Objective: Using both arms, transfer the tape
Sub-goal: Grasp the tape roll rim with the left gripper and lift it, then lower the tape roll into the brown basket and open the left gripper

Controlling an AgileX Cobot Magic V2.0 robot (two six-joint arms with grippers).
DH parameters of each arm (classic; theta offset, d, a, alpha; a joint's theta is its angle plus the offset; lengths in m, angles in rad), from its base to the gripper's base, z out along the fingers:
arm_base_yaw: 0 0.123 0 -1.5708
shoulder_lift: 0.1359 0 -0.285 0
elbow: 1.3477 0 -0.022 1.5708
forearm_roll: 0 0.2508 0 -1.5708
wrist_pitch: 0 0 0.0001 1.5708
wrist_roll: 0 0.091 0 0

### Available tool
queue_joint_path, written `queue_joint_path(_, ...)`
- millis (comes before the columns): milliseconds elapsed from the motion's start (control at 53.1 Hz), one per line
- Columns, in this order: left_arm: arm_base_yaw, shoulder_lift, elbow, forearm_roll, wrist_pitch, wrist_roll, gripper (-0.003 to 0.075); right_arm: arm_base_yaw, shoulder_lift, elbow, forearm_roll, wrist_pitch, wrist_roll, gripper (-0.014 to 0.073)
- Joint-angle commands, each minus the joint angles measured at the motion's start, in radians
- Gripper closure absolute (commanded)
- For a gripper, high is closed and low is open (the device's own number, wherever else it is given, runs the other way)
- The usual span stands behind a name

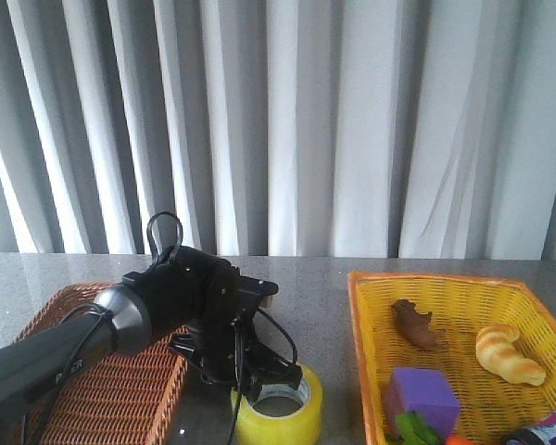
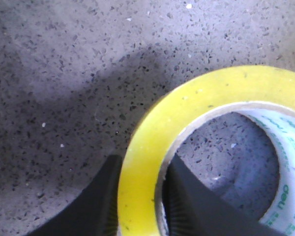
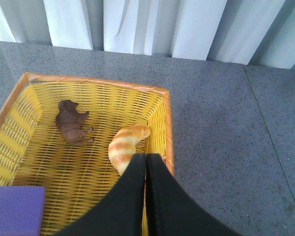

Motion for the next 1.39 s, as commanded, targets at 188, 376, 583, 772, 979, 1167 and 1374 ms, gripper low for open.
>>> queue_joint_path(188, -0.008, -0.078, -0.226, -0.038, 0.098, 0.0, 0.072, -0.004, -0.021, -0.023, -0.011, -0.061, -0.002, 0.0602)
queue_joint_path(376, -0.008, -0.109, -0.433, -0.037, 0.149, 0.002, 0.072, -0.004, -0.021, -0.023, -0.011, -0.061, -0.002, 0.0602)
queue_joint_path(583, 0.024, -0.237, -0.467, 0.089, 0.143, 0.013, 0.072, -0.004, -0.021, -0.023, -0.011, -0.061, -0.002, 0.0602)
queue_joint_path(772, 0.156, -0.354, -0.467, 0.09, 0.177, -0.013, 0.0717, -0.004, -0.021, -0.023, -0.011, -0.061, -0.002, 0.0602)
queue_joint_path(979, 0.303, -0.461, -0.336, 0.089, 0.127, -0.02, 0.0717, -0.004, -0.021, -0.023, -0.011, -0.061, -0.002, 0.0602)
queue_joint_path(1167, 0.376, -0.487, -0.111, 0.065, 0.033, -0.02, 0.0717, -0.004, -0.021, -0.023, -0.011, -0.061, -0.002, 0.0602)
queue_joint_path(1374, 0.394, -0.41, 0.023, 0.083, -0.027, -0.001, 0.0717, -0.004, -0.021, -0.023, -0.011, -0.061, -0.002, 0.0602)
